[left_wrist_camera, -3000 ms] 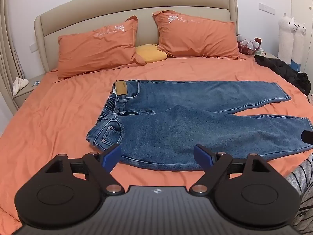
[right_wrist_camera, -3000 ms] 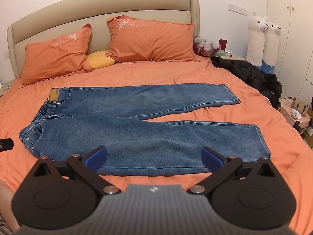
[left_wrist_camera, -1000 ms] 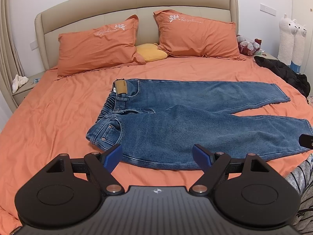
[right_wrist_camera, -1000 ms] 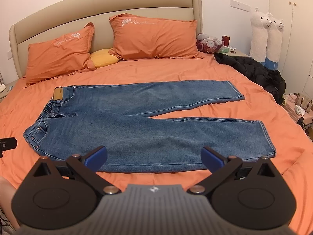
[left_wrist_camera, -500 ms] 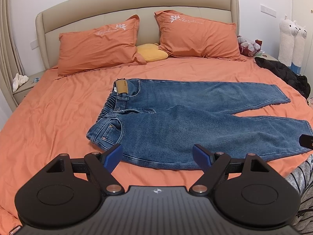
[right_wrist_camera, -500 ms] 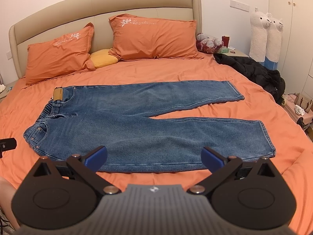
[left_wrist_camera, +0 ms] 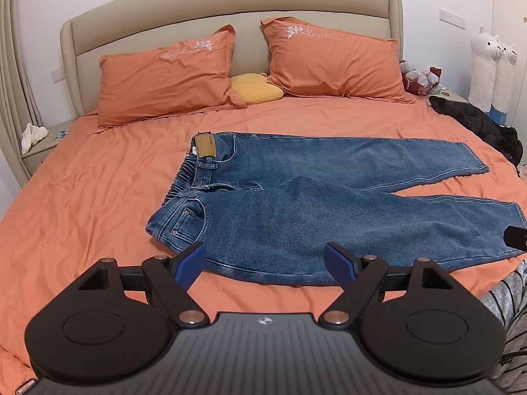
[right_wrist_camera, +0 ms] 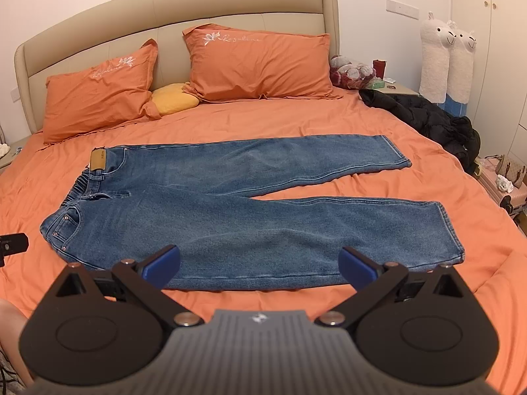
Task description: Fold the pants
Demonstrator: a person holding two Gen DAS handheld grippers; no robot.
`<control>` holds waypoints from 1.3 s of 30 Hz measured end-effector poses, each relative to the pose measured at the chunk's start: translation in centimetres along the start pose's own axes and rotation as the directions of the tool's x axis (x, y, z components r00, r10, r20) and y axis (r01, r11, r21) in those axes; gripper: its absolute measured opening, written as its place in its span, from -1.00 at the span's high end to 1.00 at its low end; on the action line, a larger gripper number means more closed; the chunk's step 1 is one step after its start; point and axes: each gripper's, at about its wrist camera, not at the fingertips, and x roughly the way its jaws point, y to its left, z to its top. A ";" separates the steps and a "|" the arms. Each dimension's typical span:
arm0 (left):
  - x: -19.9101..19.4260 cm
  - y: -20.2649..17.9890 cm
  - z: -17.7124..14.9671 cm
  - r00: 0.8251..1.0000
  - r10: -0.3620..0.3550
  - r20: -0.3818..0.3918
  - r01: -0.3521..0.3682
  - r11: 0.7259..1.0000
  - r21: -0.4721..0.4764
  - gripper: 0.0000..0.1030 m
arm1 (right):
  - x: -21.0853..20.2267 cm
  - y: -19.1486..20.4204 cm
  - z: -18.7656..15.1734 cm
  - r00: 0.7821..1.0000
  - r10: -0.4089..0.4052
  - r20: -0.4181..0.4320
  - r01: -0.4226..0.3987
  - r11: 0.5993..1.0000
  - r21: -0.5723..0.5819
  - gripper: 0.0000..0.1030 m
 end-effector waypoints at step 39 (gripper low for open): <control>14.4 3.6 2.1 0.977 0.014 -0.215 0.142 0.706 0.694 -0.42 | 13.7 -11.0 7.4 0.972 -0.093 -0.215 -0.082 0.726 -0.683 -0.09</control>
